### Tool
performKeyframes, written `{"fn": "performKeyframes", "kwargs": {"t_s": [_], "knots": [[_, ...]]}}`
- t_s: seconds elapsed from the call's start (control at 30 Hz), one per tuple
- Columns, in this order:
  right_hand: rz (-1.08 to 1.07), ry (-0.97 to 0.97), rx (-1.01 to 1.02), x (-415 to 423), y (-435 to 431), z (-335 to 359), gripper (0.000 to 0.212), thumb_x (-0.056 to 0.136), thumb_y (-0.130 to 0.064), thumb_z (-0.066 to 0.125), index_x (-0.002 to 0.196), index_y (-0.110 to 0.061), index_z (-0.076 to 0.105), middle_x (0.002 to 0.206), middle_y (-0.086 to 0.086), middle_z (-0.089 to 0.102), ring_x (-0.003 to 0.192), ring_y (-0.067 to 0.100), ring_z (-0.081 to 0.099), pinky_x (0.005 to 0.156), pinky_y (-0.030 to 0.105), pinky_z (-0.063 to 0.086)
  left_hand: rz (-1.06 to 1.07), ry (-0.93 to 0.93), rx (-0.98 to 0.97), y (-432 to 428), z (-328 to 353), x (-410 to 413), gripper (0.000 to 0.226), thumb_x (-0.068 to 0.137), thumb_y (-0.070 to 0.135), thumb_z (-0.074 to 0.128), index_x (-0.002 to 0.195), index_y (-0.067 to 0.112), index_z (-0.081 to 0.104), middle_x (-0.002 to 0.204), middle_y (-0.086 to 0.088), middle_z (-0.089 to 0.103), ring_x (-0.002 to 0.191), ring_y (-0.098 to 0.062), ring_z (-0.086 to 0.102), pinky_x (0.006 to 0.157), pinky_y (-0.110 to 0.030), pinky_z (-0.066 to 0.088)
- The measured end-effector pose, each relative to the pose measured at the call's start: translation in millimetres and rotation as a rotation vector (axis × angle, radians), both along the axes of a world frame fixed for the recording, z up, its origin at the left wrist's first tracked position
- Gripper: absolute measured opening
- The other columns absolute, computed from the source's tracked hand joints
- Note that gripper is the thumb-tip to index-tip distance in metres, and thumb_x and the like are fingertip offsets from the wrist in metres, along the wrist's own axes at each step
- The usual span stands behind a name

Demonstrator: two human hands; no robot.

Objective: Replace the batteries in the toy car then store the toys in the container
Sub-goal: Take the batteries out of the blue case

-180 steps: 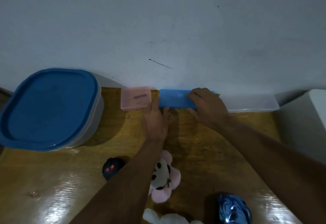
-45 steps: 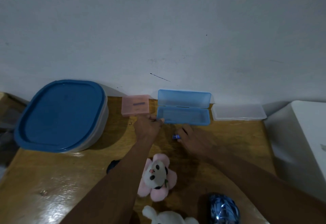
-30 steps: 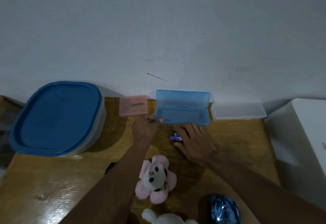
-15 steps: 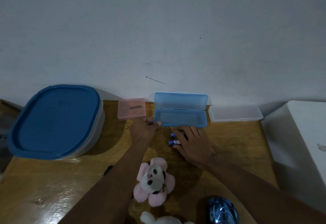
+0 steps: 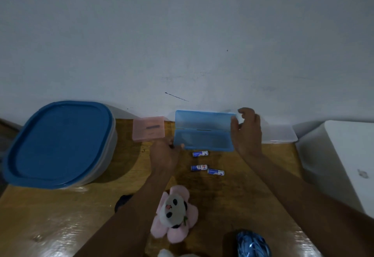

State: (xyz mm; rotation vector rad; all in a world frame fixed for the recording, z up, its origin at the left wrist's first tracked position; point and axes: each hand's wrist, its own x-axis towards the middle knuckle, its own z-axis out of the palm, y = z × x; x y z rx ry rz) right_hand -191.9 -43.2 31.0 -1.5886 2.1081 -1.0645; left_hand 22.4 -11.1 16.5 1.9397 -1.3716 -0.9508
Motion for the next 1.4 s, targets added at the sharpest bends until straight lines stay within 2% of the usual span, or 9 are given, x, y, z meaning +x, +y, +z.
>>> {"fn": "performKeyframes", "kwargs": {"t_s": [0.13,0.23,0.4,0.6,0.7,0.77,0.93,1.1,1.4], "knots": [[-0.033,-0.281,0.113,-6,-11,11,0.026,0.095,-0.025,0.054,0.118,-0.015,0.047,0.102,0.004,0.064,0.086,0.025,0.066,0.079,0.046,0.056,-0.008,-0.011,-0.010,-2,-1,0,0.033,0.086,0.019,0.071,0.119,0.013,0.069,0.108,-0.006,0.074,0.091,-0.015,0.069,0.070,-0.019,0.052],[0.008,-0.330,0.085,-5,-7,18,0.022,0.094,-0.029,0.056,0.112,-0.017,0.051,0.087,-0.006,0.061,0.080,0.021,0.066,0.073,0.039,0.055,-0.019,-0.023,-0.001,-3,0,1,0.033,0.086,0.022,0.072,0.119,0.014,0.069,0.108,-0.004,0.074,0.091,-0.013,0.069,0.070,-0.019,0.053],[0.276,0.116,0.101,-12,15,-2,0.015,0.091,-0.026,0.063,0.098,-0.015,0.070,0.096,-0.002,0.056,0.086,0.011,0.056,0.072,0.020,0.045,0.027,-0.022,-0.002,-3,-1,0,0.034,0.085,0.020,0.074,0.116,0.008,0.069,0.111,-0.009,0.073,0.099,-0.019,0.069,0.075,-0.020,0.051],[0.427,0.407,0.078,-17,35,-12,0.025,0.086,-0.023,0.069,0.109,-0.012,0.070,0.106,0.005,0.063,0.087,0.022,0.065,0.075,0.038,0.058,-0.054,-0.066,-0.014,-4,4,1,0.032,0.089,0.015,0.067,0.121,0.011,0.066,0.115,-0.007,0.071,0.108,-0.018,0.066,0.071,-0.007,0.043],[0.446,0.485,0.108,-16,33,-10,0.024,0.086,-0.023,0.069,0.108,-0.013,0.070,0.104,0.005,0.065,0.085,0.027,0.065,0.072,0.040,0.058,-0.041,-0.041,-0.004,-6,6,0,0.033,0.090,0.017,0.064,0.121,0.008,0.065,0.109,-0.009,0.072,0.098,-0.017,0.067,0.054,-0.004,0.041],[0.460,0.553,0.072,-16,32,-11,0.024,0.083,-0.021,0.072,0.105,-0.011,0.071,0.100,0.007,0.067,0.086,0.030,0.061,0.073,0.041,0.056,-0.016,-0.033,-0.014,-8,6,-2,0.032,0.093,0.024,0.062,0.119,0.006,0.066,0.104,-0.011,0.072,0.089,-0.016,0.067,0.058,-0.010,0.045],[0.509,0.486,0.081,-18,27,-15,0.019,0.081,-0.011,0.073,0.099,-0.005,0.073,0.099,0.013,0.070,0.091,0.034,0.063,0.083,0.043,0.053,0.028,-0.077,-0.015,-16,4,-6,0.034,0.092,0.025,0.065,0.119,0.006,0.068,0.103,-0.012,0.073,0.085,-0.016,0.065,0.068,-0.022,0.047],[0.534,0.482,0.049,-18,24,-17,0.016,0.073,-0.004,0.078,0.089,-0.004,0.075,0.089,0.013,0.071,0.081,0.034,0.065,0.076,0.041,0.056,0.062,-0.062,0.000,-17,3,-9,0.035,0.088,0.020,0.071,0.119,0.004,0.068,0.108,-0.013,0.073,0.094,-0.022,0.069,0.077,-0.029,0.056],[0.544,0.513,0.097,-13,22,-10,0.016,0.072,-0.001,0.077,0.087,-0.006,0.073,0.087,0.012,0.070,0.079,0.034,0.064,0.070,0.038,0.055,0.060,-0.072,0.048,-16,10,-10,0.032,0.089,0.020,0.069,0.118,0.006,0.068,0.107,-0.011,0.073,0.094,-0.022,0.069,0.073,-0.025,0.052]]}}
